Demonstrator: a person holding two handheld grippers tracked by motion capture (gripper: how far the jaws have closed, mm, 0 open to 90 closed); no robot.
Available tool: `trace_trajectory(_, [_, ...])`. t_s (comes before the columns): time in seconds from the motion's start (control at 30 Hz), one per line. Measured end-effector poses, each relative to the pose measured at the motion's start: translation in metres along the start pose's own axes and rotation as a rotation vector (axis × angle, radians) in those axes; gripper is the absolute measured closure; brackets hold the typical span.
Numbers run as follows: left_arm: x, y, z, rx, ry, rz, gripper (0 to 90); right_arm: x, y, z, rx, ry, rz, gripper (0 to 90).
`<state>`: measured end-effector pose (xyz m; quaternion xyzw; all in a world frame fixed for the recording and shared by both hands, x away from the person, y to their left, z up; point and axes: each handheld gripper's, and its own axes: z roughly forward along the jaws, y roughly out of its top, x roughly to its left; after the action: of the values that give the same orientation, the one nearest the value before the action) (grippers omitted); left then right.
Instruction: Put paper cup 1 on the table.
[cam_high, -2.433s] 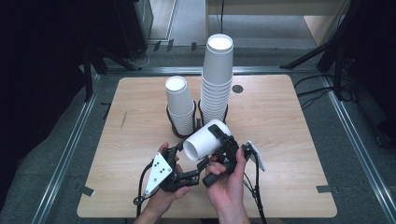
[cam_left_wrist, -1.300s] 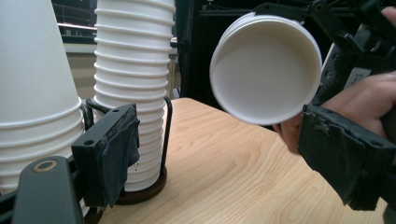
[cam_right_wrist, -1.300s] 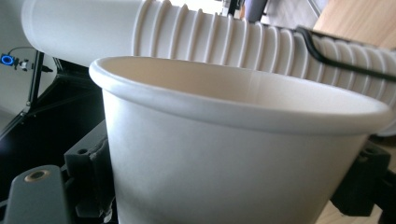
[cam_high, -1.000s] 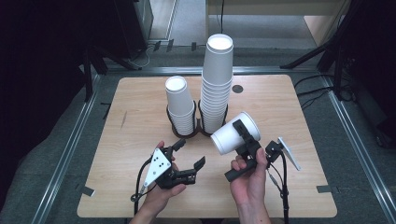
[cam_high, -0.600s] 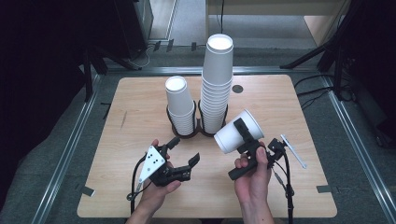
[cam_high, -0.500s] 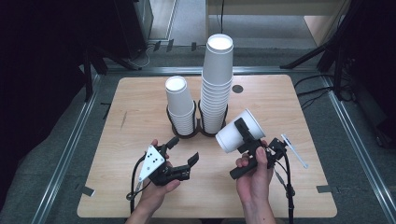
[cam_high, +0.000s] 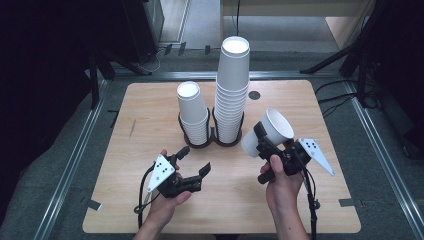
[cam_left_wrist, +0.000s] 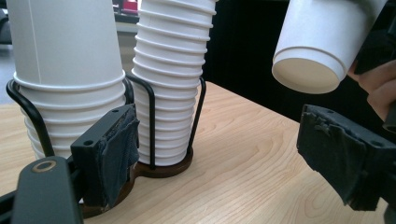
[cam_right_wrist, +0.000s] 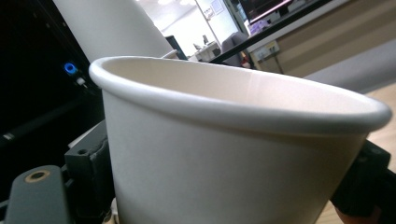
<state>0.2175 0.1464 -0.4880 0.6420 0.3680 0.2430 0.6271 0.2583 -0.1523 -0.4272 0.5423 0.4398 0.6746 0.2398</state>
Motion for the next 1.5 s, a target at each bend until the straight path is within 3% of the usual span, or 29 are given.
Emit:
trace_trajectory(0.13, [0.002, -0.001, 0.000, 0.007, 0.000, -0.005, 13.1, -0.005, 0.005, 0.004, -0.022, -0.024, -0.085, 13.8])
trace_trajectory(0.27, [0.004, -0.002, 0.000, 0.015, -0.004, -0.008, 13.4, -0.009, 0.006, 0.011, -0.084, -0.074, -0.217, 13.8])
trace_trajectory(0.43, [0.003, -0.003, 0.000, 0.017, 0.008, 0.001, 13.5, -0.016, 0.008, 0.020, -0.094, -0.094, -0.288, 13.8])
trace_trajectory(0.53, [0.004, -0.004, 0.000, 0.017, 0.018, 0.005, 13.5, -0.022, 0.007, 0.027, -0.093, -0.123, -0.368, 13.8])
trace_trajectory(0.7, [0.007, -0.006, 0.000, 0.021, 0.028, -0.001, 13.5, -0.034, 0.006, 0.039, -0.091, -0.116, -0.430, 13.8])
trace_trajectory(0.97, [0.009, -0.009, 0.001, 0.026, 0.037, -0.001, 13.5, -0.057, 0.000, 0.064, -0.081, -0.113, -0.492, 13.8])
trace_trajectory(1.2, [0.011, -0.010, -0.001, -0.002, 0.059, 0.005, 13.6, -0.077, -0.006, 0.081, -0.055, -0.134, -0.491, 13.8])
trace_trajectory(1.5, [0.009, -0.011, 0.000, 0.001, 0.056, 0.011, 13.5, -0.102, -0.018, 0.100, -0.016, -0.173, -0.474, 13.8])
